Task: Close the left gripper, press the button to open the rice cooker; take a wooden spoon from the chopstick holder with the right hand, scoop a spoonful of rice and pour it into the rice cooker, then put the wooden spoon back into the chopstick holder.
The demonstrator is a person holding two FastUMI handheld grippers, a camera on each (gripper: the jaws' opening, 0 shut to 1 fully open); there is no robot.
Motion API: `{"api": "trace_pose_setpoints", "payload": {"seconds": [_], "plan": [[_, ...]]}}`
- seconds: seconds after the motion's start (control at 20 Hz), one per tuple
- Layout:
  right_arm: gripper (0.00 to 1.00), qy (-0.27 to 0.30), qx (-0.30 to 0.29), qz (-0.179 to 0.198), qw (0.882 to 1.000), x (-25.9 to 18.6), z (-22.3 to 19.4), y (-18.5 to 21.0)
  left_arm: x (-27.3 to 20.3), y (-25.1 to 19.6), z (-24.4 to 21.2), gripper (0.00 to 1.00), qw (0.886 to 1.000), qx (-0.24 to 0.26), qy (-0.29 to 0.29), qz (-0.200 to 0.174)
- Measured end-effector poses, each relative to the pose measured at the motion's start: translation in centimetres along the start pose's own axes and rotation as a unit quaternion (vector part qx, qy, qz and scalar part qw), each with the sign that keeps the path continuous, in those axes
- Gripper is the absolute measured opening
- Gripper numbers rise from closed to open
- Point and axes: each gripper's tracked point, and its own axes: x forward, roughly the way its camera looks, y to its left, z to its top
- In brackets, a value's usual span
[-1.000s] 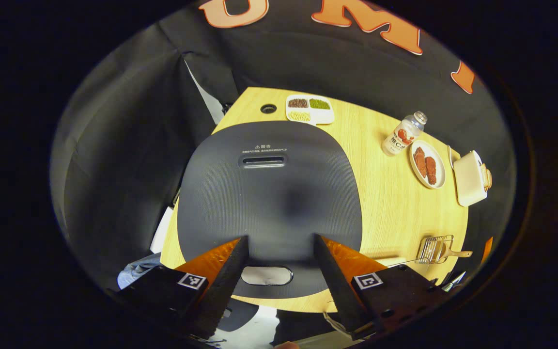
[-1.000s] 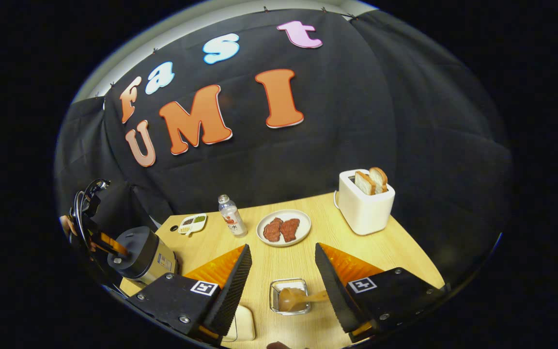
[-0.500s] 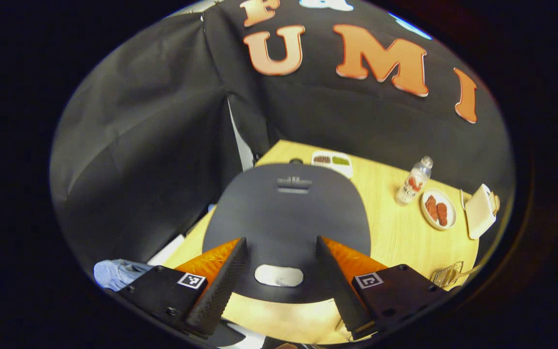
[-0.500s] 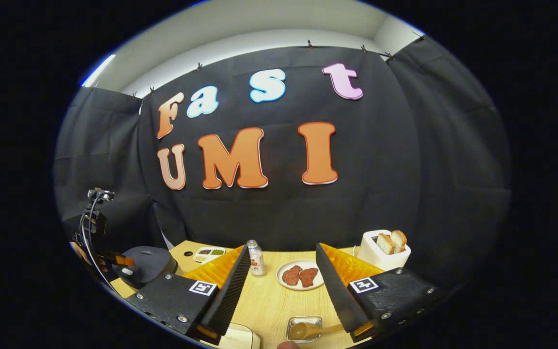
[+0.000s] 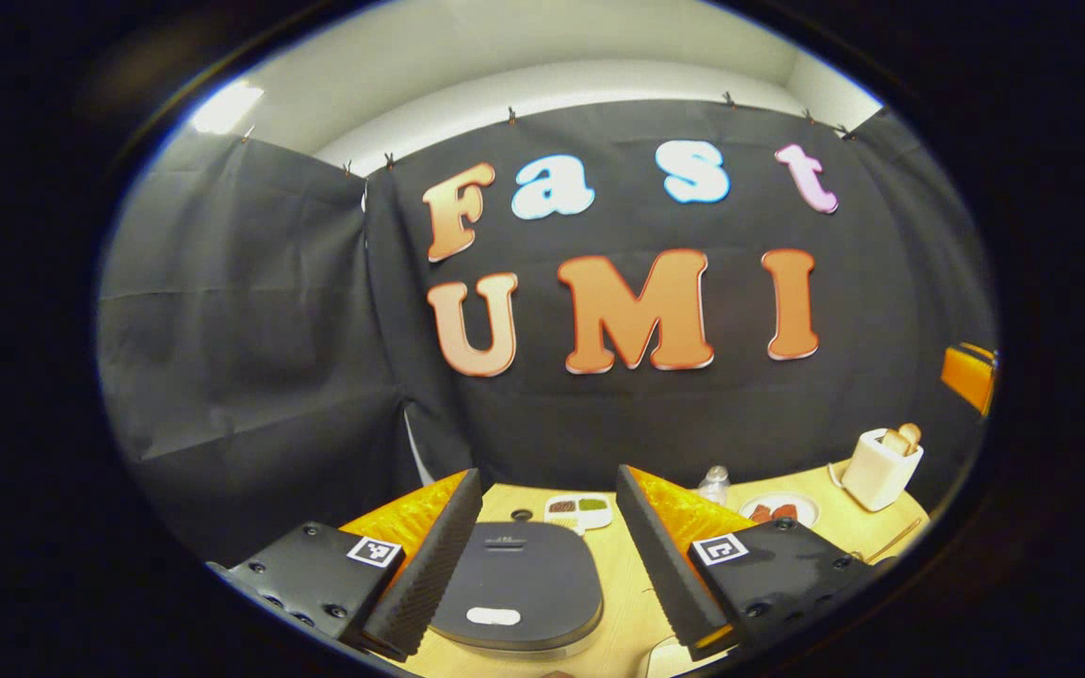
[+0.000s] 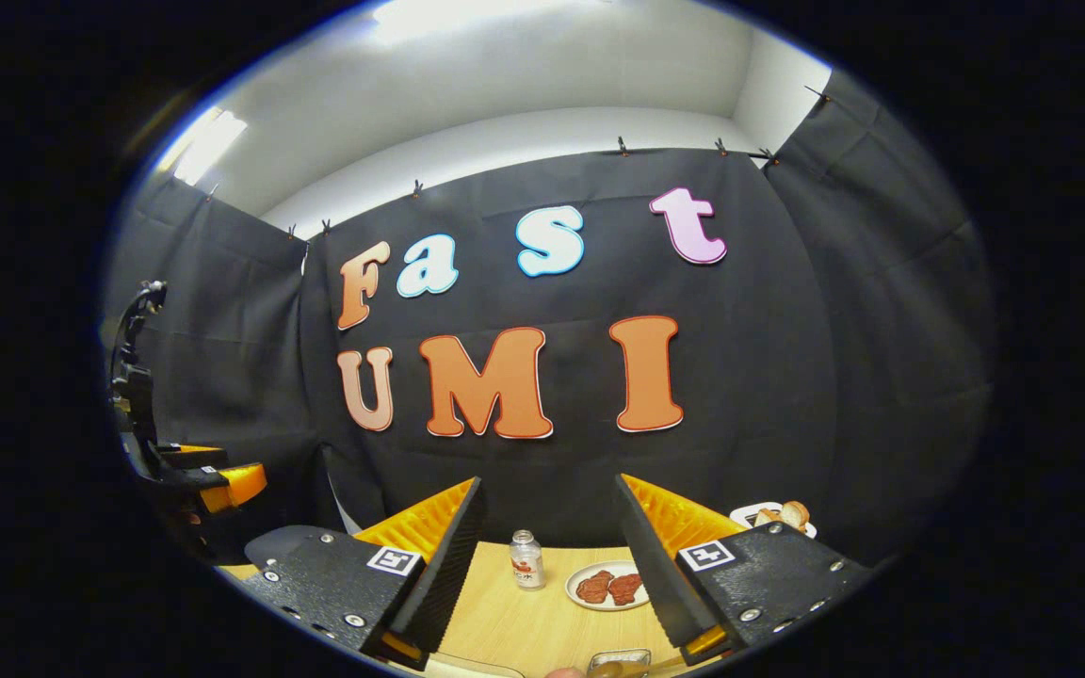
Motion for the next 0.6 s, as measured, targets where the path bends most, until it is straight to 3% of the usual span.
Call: {"api": "trace_pose_setpoints", "payload": {"seconds": [0.35, 0.6], "plan": [[0.84, -0.049, -0.024, 0.016, 0.998, -1.0, 2.5, 1.4, -2.4, -1.9, 2.4, 1.00, 0.998, -0.009, -0.055, -0.029], [0.84, -0.049, -0.030, 0.015, 0.998, -1.5, 1.9, 1.1, -3.2, -4.1, 2.8, 1.00, 0.995, 0.033, -0.082, -0.051]]}}
